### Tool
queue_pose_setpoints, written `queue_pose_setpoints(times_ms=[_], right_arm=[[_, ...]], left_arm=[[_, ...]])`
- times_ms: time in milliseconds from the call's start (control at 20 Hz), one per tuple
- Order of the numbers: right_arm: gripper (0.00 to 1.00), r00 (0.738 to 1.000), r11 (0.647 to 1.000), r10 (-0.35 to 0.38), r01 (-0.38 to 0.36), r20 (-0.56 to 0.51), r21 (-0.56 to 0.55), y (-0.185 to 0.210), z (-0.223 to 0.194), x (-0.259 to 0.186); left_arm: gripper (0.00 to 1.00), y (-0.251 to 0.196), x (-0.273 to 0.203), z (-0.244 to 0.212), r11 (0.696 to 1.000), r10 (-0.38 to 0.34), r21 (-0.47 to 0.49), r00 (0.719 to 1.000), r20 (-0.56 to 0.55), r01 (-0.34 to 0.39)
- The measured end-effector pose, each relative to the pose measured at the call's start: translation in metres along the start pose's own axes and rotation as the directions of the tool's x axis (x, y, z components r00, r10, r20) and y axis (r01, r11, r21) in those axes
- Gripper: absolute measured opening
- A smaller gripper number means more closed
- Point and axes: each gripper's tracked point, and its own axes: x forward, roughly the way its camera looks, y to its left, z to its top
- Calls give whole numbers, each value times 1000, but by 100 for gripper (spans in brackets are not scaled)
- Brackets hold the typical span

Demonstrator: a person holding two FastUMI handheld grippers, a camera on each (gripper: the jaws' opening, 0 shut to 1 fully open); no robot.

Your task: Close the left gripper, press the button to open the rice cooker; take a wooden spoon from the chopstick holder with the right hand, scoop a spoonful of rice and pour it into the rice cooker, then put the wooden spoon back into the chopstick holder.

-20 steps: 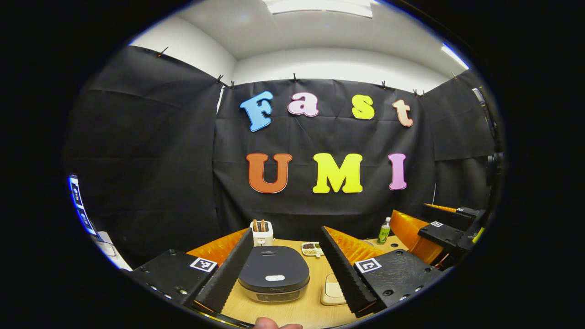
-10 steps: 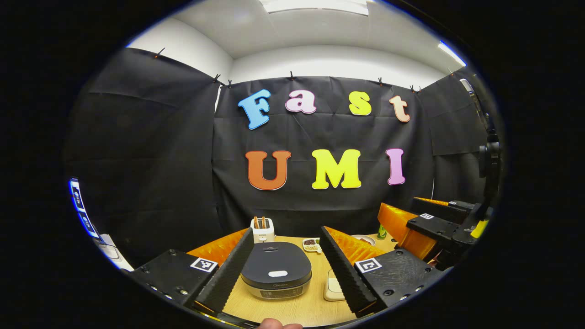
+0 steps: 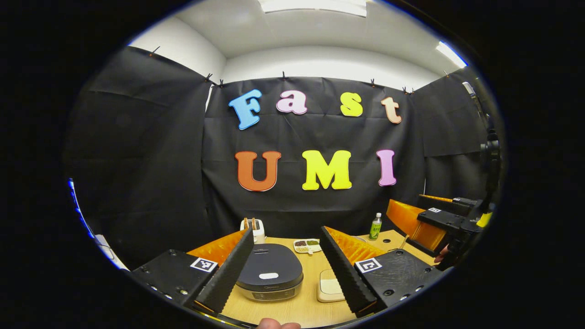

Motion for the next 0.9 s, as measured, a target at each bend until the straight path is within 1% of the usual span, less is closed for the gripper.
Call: queue_pose_setpoints(times_ms=[50,100,150,200,250,300,350,450,500,650,700,750,800,900], right_arm=[[95,1000,1000,-14,14,6,0,-6,0,0],[100,1000,1000,-27,27,8,2,-13,-1,0],[95,999,999,-41,41,6,1,-19,-4,1],[95,999,999,-54,54,0,-2,-26,-6,2],[100,998,998,-59,59,-7,-4,-30,-9,3],[100,998,998,-62,62,-14,-3,-33,-11,6],[95,998,998,-64,64,-23,-1,-36,-14,9],[95,997,998,-60,60,-43,-1,-40,-20,14],[100,997,998,-55,55,-52,-6,-41,-22,18],[100,997,999,-48,47,-55,-8,-49,-21,31],[95,997,999,-47,47,-56,-7,-53,-20,36],[100,997,999,-47,47,-61,-6,-58,-23,40],[100,996,999,-50,50,-68,-6,-64,-24,43],[100,995,999,-53,54,-81,5,-74,-28,51]], left_arm=[[94,0,1,-2,1000,1,5,1000,-7,-1],[94,1,3,-4,1000,7,8,1000,-12,-7],[94,2,5,-6,1000,11,6,1000,-21,-11],[94,2,6,-8,1000,13,-1,999,-35,-13],[94,3,6,-12,1000,18,-9,998,-53,-18],[94,3,7,-18,1000,25,-13,997,-74,-26],[94,5,7,-21,999,36,-10,995,-89,-37],[94,9,10,-26,998,62,-8,991,-115,-64],[94,10,12,-28,998,66,-13,990,-125,-68],[94,6,23,-38,999,37,-17,985,-171,-40],[94,8,26,-43,999,28,-17,981,-193,-32],[94,9,30,-49,999,23,-23,975,-221,-29],[94,12,35,-57,999,24,-37,967,-254,-35],[95,22,38,-79,994,55,-68,932,-359,-85]])
